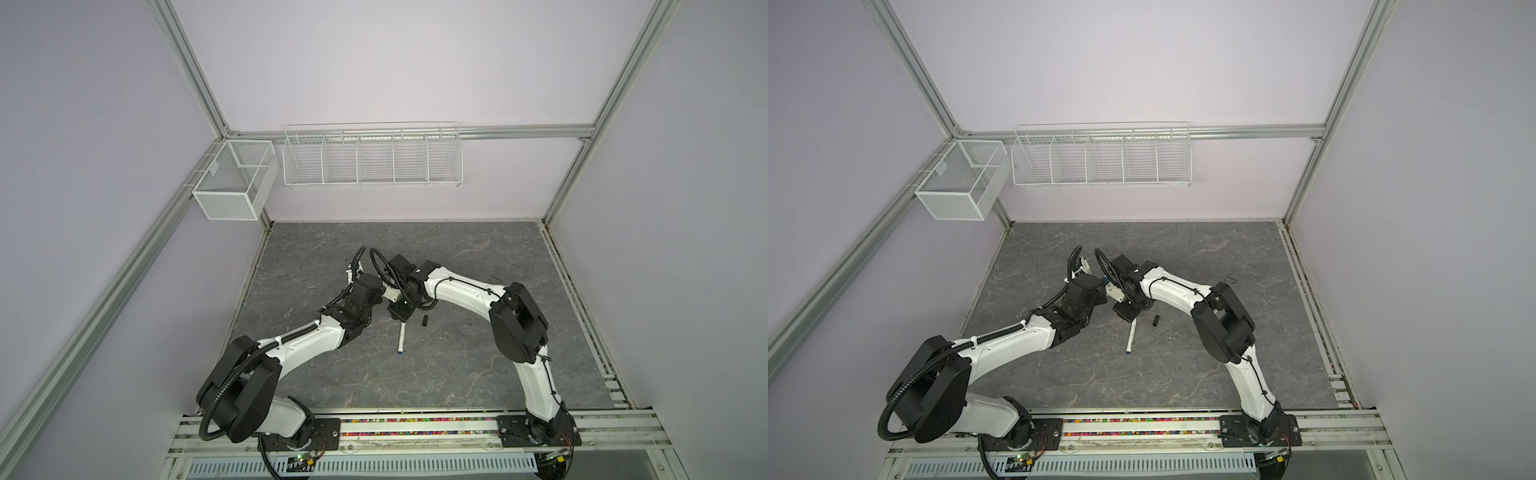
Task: Insert the pens into the pen caps
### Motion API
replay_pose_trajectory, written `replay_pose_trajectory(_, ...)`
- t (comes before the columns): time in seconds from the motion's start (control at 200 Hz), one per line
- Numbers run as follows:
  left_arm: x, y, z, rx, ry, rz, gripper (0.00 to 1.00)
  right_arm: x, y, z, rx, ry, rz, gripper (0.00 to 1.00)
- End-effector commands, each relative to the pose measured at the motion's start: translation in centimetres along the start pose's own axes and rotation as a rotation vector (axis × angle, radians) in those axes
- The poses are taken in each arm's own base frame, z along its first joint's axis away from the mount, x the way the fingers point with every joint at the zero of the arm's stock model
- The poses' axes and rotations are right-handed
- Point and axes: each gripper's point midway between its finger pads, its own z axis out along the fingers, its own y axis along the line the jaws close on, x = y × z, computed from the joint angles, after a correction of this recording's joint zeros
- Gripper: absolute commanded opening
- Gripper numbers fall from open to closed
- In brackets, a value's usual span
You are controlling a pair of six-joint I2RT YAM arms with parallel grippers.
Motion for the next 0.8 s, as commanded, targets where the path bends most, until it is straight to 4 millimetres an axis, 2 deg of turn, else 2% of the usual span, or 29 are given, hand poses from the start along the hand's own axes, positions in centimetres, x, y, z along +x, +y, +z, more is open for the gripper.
replay_pose_trajectory(0.0,-0.8,0.4,-0.3,-0.021,-0.015,-0.018,0.00,0.2,0.1,0.1,-0.022,0.016,-0.007,0.16)
replay_pose_trajectory(0.165,-0.9,0.7,-0.6,-0.022,-0.018,-0.016,0.00,0.1,-0.8,0.7,0.008,0.031,0.003,0.22)
replay_pose_trajectory(0.31,-0.9,1.0,-0.8,-0.028,-0.023,-0.020,0.00,0.2,-0.5,0.9,-0.007,0.030,0.014,0.30)
replay_pose_trajectory(0.51,-1.0,0.9,-0.8,-0.027,-0.027,-0.025,0.00,-0.1,-0.4,0.5,-0.008,0.012,0.017,0.31)
replay_pose_trajectory(0.595,-1.0,0.9,-0.8,-0.025,-0.026,-0.025,0.00,-0.9,-0.2,-0.8,-0.003,-0.040,0.015,0.31)
replay_pose_trajectory(0.72,-0.9,0.9,-0.8,-0.025,-0.025,-0.026,0.00,-1.9,-0.8,-3.6,0.058,-0.140,0.015,0.33)
replay_pose_trajectory(0.795,-0.8,0.9,-0.8,-0.024,-0.022,-0.026,0.00,-1.2,-2.0,-5.0,0.114,-0.168,0.061,0.35)
